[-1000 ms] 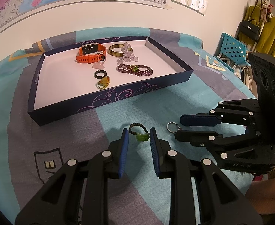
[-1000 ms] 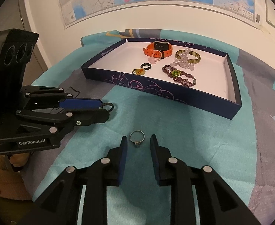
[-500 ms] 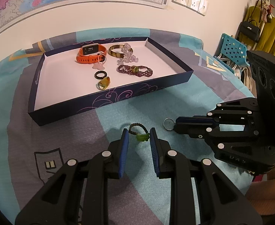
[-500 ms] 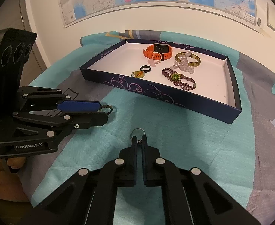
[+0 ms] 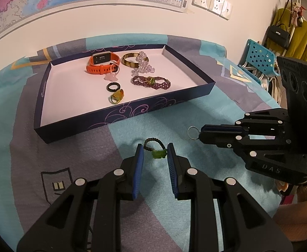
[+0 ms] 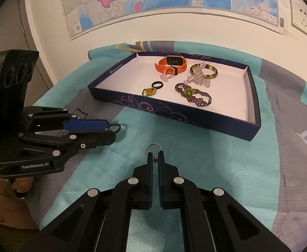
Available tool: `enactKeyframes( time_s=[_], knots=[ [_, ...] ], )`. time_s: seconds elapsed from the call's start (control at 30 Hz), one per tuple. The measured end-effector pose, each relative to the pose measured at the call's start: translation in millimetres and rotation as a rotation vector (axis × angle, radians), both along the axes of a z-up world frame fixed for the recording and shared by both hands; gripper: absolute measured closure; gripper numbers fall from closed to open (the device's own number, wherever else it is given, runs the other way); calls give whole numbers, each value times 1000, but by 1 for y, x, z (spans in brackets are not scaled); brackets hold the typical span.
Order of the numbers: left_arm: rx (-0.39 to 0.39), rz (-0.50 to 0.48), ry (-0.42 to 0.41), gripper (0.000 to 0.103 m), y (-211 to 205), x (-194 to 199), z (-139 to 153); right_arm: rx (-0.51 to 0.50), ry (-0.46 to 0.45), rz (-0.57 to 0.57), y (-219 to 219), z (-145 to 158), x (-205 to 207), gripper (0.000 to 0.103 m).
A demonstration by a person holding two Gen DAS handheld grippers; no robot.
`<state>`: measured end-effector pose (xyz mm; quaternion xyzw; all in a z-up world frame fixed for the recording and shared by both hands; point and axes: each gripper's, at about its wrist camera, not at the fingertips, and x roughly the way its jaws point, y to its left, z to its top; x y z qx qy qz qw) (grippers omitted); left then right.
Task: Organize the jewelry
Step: 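Carry the green-stone ring and silver ring with both tools over the box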
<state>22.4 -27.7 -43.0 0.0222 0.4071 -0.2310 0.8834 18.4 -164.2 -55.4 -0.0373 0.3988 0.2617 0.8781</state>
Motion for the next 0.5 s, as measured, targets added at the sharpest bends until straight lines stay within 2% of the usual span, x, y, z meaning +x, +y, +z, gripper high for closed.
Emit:
enactKeyframes(
  time_s=[0.5],
  knots=[
    [-14, 8, -42, 80, 3, 3, 16, 33, -38, -18, -9, 16, 5, 100]
  ],
)
